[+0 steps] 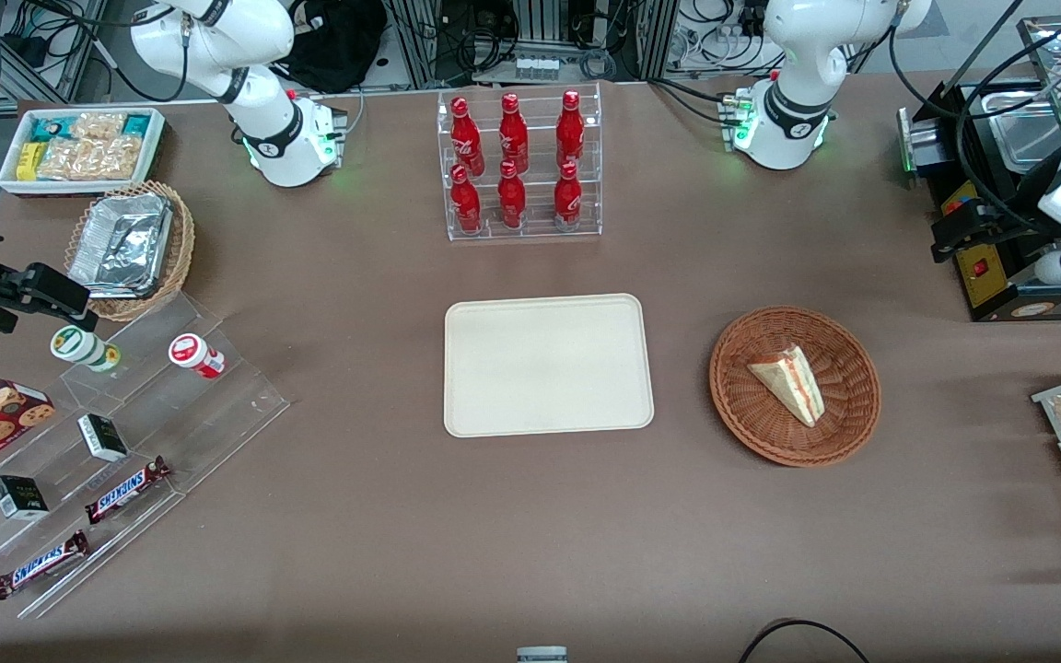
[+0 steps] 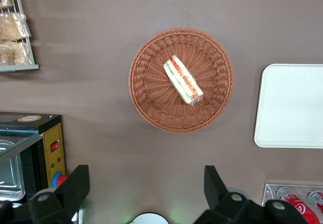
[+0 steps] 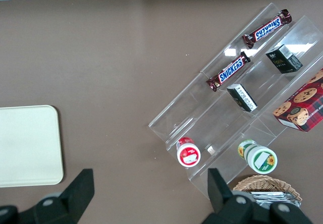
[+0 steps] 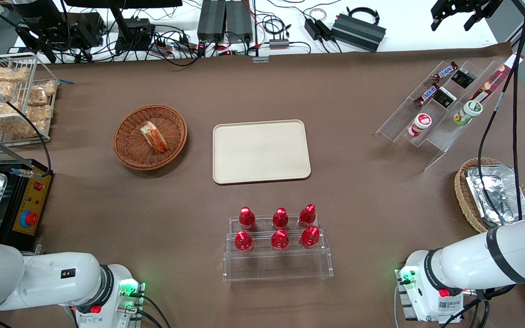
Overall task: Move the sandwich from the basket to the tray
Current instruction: 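Move the left gripper over the wrapped sandwich in the wicker basket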
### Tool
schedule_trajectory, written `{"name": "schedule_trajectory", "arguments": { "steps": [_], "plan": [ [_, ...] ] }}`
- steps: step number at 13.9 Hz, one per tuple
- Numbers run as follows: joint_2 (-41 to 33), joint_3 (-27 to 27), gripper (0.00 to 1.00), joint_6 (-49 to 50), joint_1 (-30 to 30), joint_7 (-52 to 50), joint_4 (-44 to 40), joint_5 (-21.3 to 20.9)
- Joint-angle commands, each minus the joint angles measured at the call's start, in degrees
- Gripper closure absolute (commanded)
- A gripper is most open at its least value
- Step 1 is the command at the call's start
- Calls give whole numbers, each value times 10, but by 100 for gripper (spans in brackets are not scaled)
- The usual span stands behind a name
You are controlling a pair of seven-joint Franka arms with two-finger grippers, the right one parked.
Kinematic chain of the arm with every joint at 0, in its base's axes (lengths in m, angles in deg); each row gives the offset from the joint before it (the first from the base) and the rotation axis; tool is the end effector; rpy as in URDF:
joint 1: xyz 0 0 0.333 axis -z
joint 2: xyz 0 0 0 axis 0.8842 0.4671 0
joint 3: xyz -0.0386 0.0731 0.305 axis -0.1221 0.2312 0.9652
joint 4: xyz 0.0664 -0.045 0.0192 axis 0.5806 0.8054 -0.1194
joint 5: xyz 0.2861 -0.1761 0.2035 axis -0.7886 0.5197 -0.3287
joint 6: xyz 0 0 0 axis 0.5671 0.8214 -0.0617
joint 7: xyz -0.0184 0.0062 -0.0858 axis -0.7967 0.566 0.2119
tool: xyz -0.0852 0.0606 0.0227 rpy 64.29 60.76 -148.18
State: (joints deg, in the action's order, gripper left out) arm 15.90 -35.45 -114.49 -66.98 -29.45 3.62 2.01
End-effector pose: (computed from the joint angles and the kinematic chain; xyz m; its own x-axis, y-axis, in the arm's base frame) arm 0.5447 -0.0291 0.6250 0.9942 0.0532 -0.0937 0.0501 -0.9981 -0.0350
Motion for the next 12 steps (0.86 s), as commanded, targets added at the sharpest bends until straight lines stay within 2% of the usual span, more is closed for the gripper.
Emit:
{"name": "schedule_trajectory", "arguments": {
  "steps": [1, 9, 12],
  "plan": [
    [19, -2, 0, -34, 1, -13, 41, 1],
    [-6, -55, 0, -375, 3, -103, 321, -1],
    [-3, -57, 0, -484, 2, -135, 401, 1]
  ]
}}
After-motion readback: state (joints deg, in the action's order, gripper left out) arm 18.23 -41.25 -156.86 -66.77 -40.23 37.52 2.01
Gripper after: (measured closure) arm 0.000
